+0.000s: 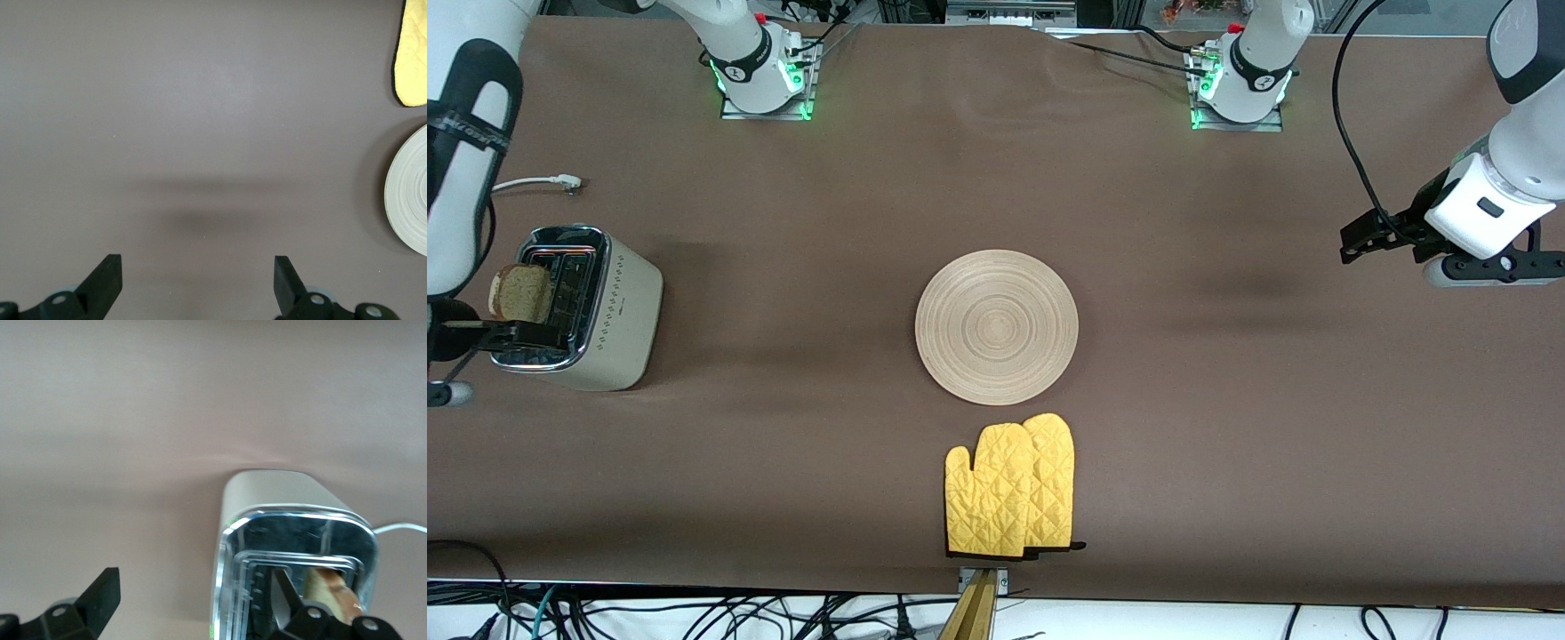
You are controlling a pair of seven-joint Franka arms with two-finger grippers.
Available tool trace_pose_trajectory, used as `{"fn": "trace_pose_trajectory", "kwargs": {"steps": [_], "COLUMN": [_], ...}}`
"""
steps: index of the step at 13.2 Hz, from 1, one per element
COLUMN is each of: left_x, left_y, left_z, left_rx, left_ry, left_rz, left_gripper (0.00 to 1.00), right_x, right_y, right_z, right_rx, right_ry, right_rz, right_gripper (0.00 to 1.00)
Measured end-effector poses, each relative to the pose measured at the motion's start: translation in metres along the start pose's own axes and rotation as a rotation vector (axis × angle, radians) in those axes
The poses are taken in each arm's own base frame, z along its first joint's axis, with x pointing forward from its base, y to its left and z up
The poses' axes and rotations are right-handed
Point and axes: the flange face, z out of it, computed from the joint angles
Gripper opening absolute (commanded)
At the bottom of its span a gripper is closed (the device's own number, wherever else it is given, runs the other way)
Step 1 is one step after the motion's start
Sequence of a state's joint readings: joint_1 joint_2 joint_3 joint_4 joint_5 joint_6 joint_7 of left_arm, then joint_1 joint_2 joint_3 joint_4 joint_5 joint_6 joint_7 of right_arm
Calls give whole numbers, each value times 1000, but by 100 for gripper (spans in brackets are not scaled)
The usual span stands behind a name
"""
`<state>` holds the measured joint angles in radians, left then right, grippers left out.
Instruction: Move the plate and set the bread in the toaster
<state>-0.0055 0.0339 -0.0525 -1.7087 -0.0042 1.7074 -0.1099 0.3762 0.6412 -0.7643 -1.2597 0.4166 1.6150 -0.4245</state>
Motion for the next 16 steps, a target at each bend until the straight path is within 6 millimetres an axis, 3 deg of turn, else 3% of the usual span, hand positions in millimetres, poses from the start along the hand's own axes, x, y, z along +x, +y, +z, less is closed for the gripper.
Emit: {"fn": "trace_pose_trajectory", "kwargs": {"steps": [5,7,11,13,16], "left_x": [0,0,1,1,1], "left_y": [0,0,0,0,0], "left_z": [0,0,2,2,2], "left_rx": [0,0,0,0,0], "left_ry": [0,-1,-3,-3,-4], "left_rz": [0,0,0,0,0], "left_gripper": [100,100,100,100,100], "right_x": [-1,-7,-17,-28,-56], "right_y": [-69,-82,-109,-108,-71], "right_z": [-34,-43,-71,-86,-98], "right_rx": [36,61,-111,-136,-111], "right_ry": [44,51,105,163,212], "right_rz": [-112,-158,-304,-313,-272], "right_gripper": [100,100,100,100,100]}}
